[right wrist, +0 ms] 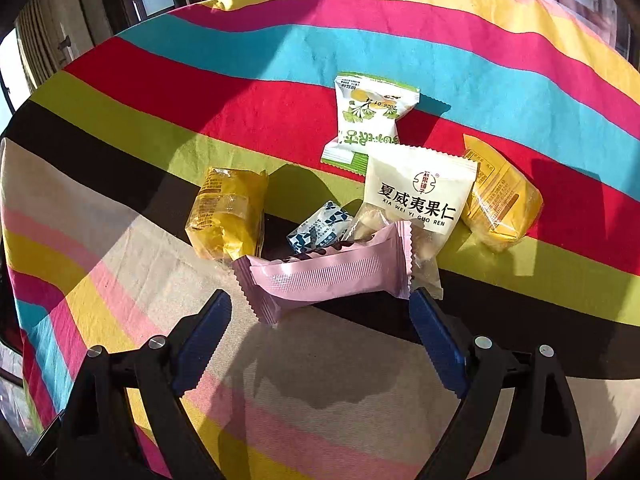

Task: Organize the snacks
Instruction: 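Grasp the pink wrapped bar with the right tool while the left tool grasps a yellow bread pack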

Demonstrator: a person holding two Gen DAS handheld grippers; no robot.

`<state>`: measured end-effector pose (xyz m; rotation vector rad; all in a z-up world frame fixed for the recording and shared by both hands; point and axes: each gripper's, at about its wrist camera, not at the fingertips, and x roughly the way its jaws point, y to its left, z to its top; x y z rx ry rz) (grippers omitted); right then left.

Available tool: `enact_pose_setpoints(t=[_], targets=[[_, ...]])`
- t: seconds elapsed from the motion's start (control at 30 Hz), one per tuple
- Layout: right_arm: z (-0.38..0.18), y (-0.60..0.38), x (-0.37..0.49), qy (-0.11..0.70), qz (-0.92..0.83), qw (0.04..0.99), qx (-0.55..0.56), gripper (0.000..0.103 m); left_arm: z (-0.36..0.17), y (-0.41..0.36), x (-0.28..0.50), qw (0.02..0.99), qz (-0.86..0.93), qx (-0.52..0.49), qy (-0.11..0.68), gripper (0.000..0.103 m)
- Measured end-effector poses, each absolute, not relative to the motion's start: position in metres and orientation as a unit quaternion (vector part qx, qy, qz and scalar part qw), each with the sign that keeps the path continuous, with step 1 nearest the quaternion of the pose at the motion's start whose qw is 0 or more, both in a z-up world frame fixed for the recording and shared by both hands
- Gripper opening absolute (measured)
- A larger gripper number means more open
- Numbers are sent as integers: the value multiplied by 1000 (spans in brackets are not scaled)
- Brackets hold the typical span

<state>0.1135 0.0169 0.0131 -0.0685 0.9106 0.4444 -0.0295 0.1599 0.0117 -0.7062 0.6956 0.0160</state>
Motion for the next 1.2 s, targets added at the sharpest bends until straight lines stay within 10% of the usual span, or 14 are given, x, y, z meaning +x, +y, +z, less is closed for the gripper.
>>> enact_pose_setpoints(t=[0.07,0.5,0.57,0.63,0.93,1.07,1.2], targets=[[17,13,101,418,235,876,-44,16,11,161,-30,879,6,-341,333,101],[16,-99,12,442,269,855,-26,28,11,161,-31,880,6,-340,332,101],[15,-106,9,444,269,854,-12,75,11,161,-31,880,6,-341,332,101],[18,-108,8,438,256,862,-9,88,11,161,-31,880,7,-340,333,101],[13,-58,52,446,209,869,-37,82,11,157,-29,883,14,-327,336,101],[15,-55,45,425,200,878,-91,22,11,156,-28,884,16,-323,337,101],[16,-78,9,414,220,877,-101,21,11,154,-27,886,19,-316,339,101]])
